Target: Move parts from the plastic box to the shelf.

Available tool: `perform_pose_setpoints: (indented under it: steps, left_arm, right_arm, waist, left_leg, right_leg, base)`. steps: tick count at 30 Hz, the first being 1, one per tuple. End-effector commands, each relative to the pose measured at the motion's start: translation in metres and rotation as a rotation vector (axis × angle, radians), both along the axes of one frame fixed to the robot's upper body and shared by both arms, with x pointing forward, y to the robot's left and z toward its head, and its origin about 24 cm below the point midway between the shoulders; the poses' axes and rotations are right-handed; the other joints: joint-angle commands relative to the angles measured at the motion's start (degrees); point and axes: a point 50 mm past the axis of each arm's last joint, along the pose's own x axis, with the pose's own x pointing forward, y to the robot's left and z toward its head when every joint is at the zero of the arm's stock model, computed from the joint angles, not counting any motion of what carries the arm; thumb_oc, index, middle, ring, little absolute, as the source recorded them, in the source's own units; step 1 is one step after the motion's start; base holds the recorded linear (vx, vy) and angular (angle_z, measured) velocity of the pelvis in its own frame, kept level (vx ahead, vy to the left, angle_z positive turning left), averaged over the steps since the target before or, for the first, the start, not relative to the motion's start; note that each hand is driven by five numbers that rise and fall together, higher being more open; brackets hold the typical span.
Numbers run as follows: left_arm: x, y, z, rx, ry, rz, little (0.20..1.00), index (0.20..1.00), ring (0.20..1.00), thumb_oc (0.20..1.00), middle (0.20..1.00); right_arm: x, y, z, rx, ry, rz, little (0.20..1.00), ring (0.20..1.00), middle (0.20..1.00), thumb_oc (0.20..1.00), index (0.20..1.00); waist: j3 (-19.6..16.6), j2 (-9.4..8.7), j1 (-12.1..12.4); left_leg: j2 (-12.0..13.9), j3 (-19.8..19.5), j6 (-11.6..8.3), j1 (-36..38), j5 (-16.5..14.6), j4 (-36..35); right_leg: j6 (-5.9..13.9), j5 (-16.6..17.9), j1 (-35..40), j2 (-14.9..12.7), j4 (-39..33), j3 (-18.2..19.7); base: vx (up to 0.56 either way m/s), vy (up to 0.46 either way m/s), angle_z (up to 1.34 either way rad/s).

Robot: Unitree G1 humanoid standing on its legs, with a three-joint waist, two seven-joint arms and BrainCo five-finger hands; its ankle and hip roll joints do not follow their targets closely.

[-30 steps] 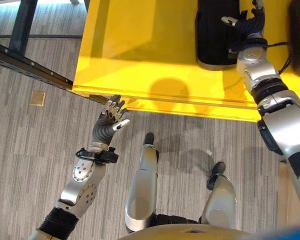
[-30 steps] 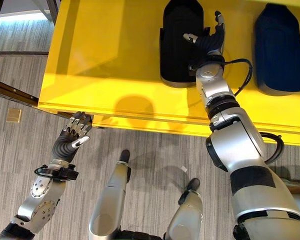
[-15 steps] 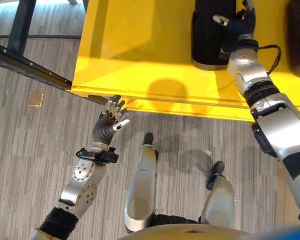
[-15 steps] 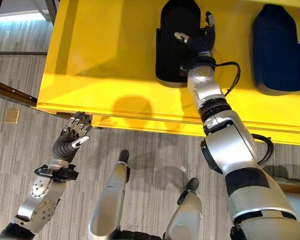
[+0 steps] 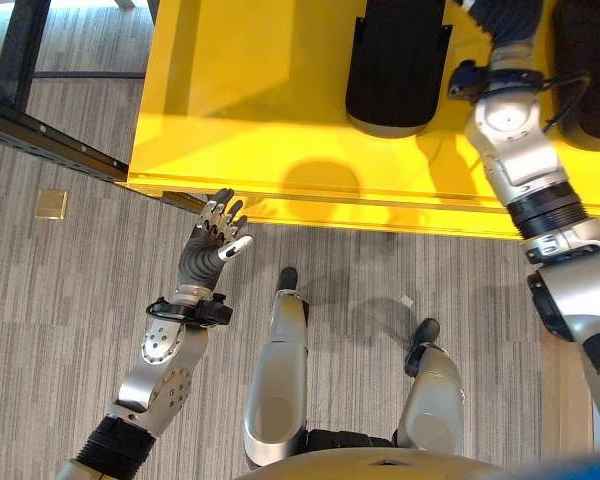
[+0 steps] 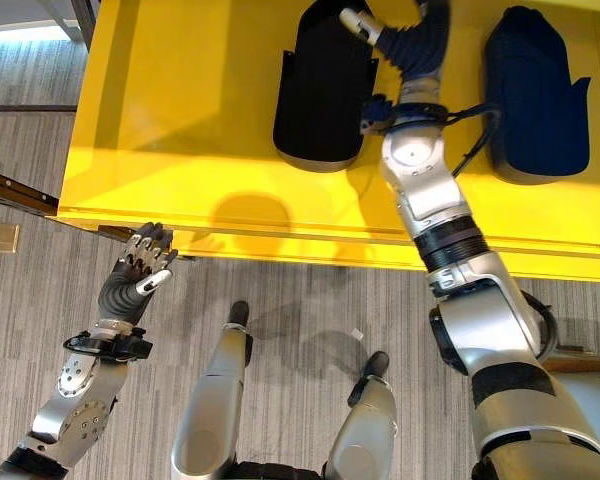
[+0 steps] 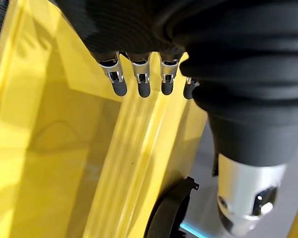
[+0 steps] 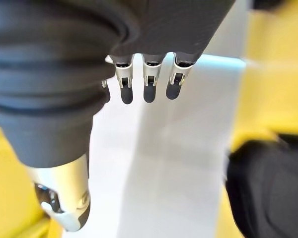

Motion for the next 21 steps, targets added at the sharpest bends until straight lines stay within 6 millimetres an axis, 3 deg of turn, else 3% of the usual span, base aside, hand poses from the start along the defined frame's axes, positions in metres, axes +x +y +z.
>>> perform_pose_setpoints:
  steps: [1,6,11,14,15,21]
  left_arm:
    - [-0.001,0.009,0.019,0.023,-0.116,0.025,1.0,1.0,1.0,1.0,1.0]
    - [-0.002,0.012,0.018,0.036,-0.111,0.028,1.0,1.0,1.0,1.0,1.0]
    - [-0.004,0.015,0.014,0.054,-0.097,0.038,1.0,1.0,1.0,1.0,1.0]
    - [-0.005,0.017,0.014,0.063,-0.1,0.05,1.0,1.0,1.0,1.0,1.0]
    - [-0.006,0.017,0.014,0.064,-0.099,0.05,1.0,1.0,1.0,1.0,1.0]
    - [-0.006,0.015,0.02,0.146,-0.151,0.064,1.0,1.0,1.0,1.0,1.0]
  right_arm:
    - [-0.017,-0.005,0.027,-0.017,-0.158,-0.033,1.0,1.0,1.0,1.0,1.0]
    - [-0.033,-0.006,0.021,-0.069,-0.219,-0.028,1.0,1.0,1.0,1.0,1.0]
    - [-0.046,-0.002,-0.007,-0.083,-0.221,0.055,1.0,1.0,1.0,1.0,1.0]
    - [-0.056,0.0,-0.032,-0.087,-0.19,0.113,1.0,1.0,1.0,1.0,1.0]
    - [-0.056,0.0,-0.033,-0.087,-0.19,0.113,1.0,1.0,1.0,1.0,1.0]
    - [-0.086,0.004,-0.092,-0.088,-0.082,0.28,1.0,1.0,1.0,1.0,1.0]
  waist:
    - [-0.1,-0.96,1.8]
    - [-1.0,-1.47,1.9]
    - [-2.1,-1.89,1.4]
    - [-2.9,-2.38,0.8]
    - [-2.9,-2.39,0.8]
    - [-5.0,-3.38,-1.1]
  left_leg:
    - [1.9,1.4,-0.02,2.8,1.8,-1.9]
    - [2.4,1.1,-0.47,4.8,2.9,-3.9]
    - [3.3,1.4,-0.76,6.5,3.9,-6.3]
    - [3.7,1.5,-0.9,7.8,4.3,-7.5]
    - [3.7,1.5,-0.9,7.8,4.3,-7.6]
    - [5.0,2.2,-1.26,10.4,4.6,-9.4]
  right_leg:
    - [-3.68,-3.2,-2.5,2.9,11.2,3.9]
    - [-3.74,-2.7,-0.8,3.3,9.8,3.6]
    - [-3.6,-1.9,0.5,3.8,7.7,3.2]
    - [-3.51,-1.6,1.5,4.3,6.4,3.1]
    - [-3.51,-1.5,1.6,4.3,6.3,3.1]
    - [-3.07,-1.1,3.5,4.6,4.3,3.0]
  base:
    - [-0.01,-0.02,-0.07]
    - [-0.02,-0.04,-0.08]
    - [0.0,-0.025,-0.07]
    - [0.02,-0.024,-0.06]
    - [0.0,0.0,0.0]
    - [0.03,-0.017,-0.02]
